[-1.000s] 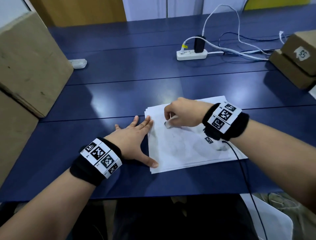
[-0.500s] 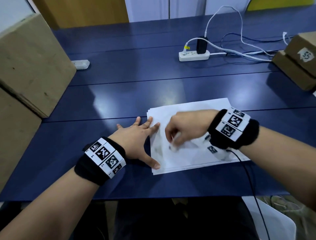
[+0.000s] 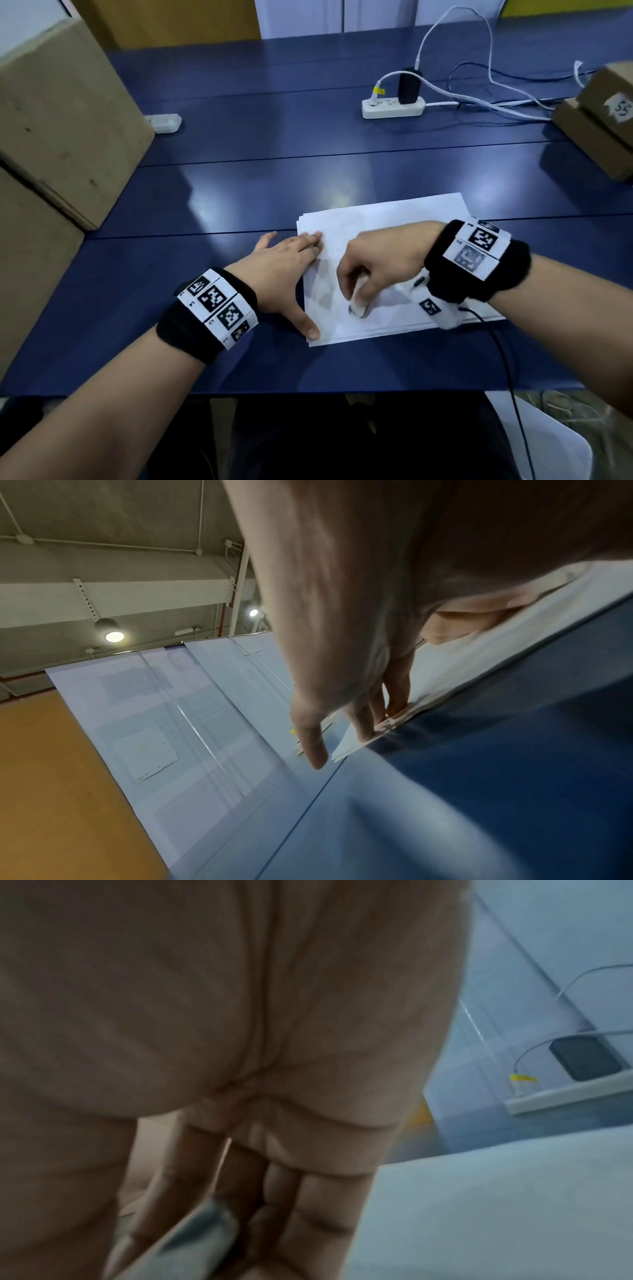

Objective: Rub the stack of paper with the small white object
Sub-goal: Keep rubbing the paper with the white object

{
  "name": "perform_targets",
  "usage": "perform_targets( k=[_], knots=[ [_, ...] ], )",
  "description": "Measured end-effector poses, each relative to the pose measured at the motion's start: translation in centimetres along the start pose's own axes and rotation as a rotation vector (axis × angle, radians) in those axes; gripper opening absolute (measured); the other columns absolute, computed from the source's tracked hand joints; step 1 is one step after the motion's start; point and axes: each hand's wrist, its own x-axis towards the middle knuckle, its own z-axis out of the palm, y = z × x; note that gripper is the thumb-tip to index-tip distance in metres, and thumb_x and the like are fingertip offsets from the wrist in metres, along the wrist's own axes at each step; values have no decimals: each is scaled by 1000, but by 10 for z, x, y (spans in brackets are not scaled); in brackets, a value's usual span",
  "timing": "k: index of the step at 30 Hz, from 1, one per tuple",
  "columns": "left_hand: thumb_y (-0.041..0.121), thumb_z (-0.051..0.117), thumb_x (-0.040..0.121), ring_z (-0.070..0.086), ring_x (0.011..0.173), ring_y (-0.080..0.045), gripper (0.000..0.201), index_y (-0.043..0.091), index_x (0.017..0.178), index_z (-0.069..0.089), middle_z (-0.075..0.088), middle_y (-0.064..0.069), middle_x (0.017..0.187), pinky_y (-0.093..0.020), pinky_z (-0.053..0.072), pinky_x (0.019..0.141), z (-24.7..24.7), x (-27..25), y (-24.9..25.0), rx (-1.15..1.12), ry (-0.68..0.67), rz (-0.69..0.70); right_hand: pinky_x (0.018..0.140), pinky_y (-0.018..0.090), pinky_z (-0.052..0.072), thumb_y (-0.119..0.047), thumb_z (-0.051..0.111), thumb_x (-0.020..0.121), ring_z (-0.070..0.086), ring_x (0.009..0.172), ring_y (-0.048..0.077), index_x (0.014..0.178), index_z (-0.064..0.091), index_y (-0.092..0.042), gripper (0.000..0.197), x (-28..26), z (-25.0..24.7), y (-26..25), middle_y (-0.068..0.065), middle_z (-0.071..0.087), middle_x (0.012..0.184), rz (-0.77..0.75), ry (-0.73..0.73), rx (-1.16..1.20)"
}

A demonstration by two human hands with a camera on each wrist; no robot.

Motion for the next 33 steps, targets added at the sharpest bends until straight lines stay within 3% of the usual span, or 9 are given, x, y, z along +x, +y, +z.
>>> perform_targets(
  k=[4,6,11,17,19,23,29,31,33],
  knots=[
    [90,68,39,-3,149,-1,152,23,158,1,-6,13,164,-52,-4,120,1,-1,-3,-32,12,-2,78,35,52,-44,75,82,62,91,18,97,70,-25,25,14,-16,21,-7,68,90,144,348,-74],
    [91,66,42,-5,149,-1,151,23,158,-2,-8,14,164,-52,-4,120,1,-3,-2,-31,-2,-3,77,32,48,-43,72,85,59,94,18,100,68,-24,25,15,-18,25,-9,64,90,173,407,-113],
    [90,52,65,3,150,-5,121,23,158,12,-4,12,165,-51,0,121,-2,-2,0,-67,8,-21,64,29,54,-38,79,79,67,70,19,91,71,-23,21,1,-1,2,-5,71,77,27,39,4],
    [88,54,66,6,150,-8,119,22,156,14,-1,12,165,-50,2,121,-2,0,1,-57,12,-38,73,32,45,-41,72,86,60,93,19,101,67,-21,26,16,-20,18,-8,61,87,178,418,-137],
    [87,56,66,4,150,-7,120,22,157,13,-2,12,165,-50,4,121,-1,1,1,-65,6,-42,68,28,45,-40,73,85,61,86,17,97,68,-22,22,12,-17,16,-10,61,81,138,361,-111],
    [87,57,64,4,150,-6,122,23,157,13,-2,13,164,-45,13,119,-1,1,1,-66,14,-41,60,28,53,-39,80,78,65,61,16,91,71,-23,22,-4,2,-5,-3,71,76,6,-41,-19],
    [86,59,64,13,148,-7,123,20,156,13,3,13,164,-45,23,114,-5,2,2,-43,18,-43,71,31,47,-44,72,84,62,89,19,94,67,-25,23,12,-19,21,-13,58,77,202,396,-104],
    [86,60,63,13,148,-7,123,21,157,13,2,14,164,-45,23,114,-5,2,2,-46,17,-50,68,30,46,-43,73,84,62,85,19,93,68,-25,21,11,-17,22,-13,60,76,178,345,-115],
    [86,61,62,13,149,-7,123,22,156,14,2,14,164,-43,21,115,-3,3,2,-55,18,-51,64,30,53,-40,77,80,66,72,18,90,69,-24,20,4,-8,12,-7,68,75,87,135,-67]
  ],
)
